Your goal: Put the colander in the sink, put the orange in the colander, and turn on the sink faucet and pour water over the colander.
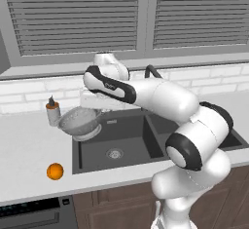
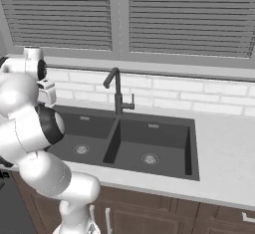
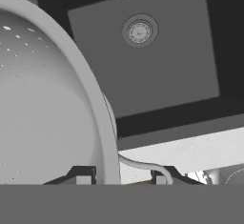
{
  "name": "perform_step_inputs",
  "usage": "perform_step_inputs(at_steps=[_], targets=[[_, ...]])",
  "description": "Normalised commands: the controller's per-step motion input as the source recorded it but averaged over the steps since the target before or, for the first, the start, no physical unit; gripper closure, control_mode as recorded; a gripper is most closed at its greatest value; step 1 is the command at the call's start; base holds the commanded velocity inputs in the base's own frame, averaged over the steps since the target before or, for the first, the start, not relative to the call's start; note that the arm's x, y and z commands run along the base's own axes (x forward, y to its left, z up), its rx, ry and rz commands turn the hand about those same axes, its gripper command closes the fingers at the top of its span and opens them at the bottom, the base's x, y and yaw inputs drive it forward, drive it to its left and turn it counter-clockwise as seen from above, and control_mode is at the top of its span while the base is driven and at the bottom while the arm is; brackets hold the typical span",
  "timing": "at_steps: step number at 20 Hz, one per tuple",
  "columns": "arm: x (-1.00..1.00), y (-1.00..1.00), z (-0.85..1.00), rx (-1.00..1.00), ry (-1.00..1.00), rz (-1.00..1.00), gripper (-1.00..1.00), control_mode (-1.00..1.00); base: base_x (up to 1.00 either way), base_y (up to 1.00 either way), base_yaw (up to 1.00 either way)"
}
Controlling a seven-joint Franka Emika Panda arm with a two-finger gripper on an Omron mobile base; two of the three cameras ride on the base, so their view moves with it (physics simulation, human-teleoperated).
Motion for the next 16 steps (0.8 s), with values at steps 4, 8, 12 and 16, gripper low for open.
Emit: perform_step_inputs(at_steps=[4,8,12,16], targets=[[0.09,-0.49,-0.41,0.00,0.00,-0.03,1.00,-1.00,0.00,0.00,0.00],[0.24,-0.51,-0.28,0.00,0.10,-0.06,1.00,-1.00,0.00,0.00,0.00],[0.31,-0.47,-0.27,0.00,0.14,-0.08,1.00,-1.00,0.00,0.00,0.00],[0.43,-0.05,-0.38,0.00,0.04,-0.05,1.00,-1.00,0.00,0.00,0.00]])
